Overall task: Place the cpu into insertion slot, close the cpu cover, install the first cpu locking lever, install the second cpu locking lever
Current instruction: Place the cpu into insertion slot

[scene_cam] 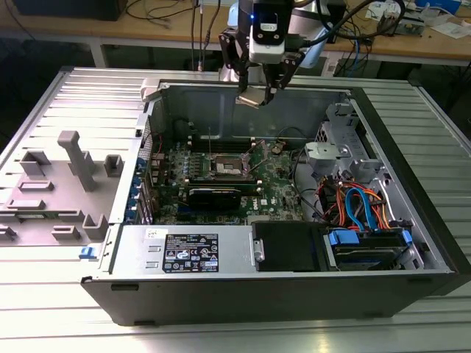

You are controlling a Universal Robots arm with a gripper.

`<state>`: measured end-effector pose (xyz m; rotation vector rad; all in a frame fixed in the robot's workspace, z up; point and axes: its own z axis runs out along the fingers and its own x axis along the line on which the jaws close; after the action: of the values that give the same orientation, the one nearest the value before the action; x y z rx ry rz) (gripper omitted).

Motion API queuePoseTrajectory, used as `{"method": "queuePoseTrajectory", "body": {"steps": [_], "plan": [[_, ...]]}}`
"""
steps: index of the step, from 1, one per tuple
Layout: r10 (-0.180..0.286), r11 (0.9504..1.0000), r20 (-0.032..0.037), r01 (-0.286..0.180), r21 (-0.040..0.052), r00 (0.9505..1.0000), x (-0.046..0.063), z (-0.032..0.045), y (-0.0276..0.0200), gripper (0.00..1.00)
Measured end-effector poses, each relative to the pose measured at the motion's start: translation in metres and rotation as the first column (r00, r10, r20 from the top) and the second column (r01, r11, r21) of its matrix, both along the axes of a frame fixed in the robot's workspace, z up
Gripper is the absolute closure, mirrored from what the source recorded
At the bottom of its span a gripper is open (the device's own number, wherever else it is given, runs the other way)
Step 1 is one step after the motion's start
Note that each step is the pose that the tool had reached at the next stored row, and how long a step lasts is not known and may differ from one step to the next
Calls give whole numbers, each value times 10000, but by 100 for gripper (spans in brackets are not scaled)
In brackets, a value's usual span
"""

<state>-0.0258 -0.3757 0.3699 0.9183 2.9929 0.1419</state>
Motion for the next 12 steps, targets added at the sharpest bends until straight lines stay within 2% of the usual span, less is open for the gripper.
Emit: {"method": "queuePoseTrajectory", "body": {"steps": [3, 12], "plan": [[-246, 9997, 0, 246, 2, 9997, 0, -1, -3, 46], [-260, 9997, 0, 260, 0, 9997, 0, 0, -5, 46]]}}
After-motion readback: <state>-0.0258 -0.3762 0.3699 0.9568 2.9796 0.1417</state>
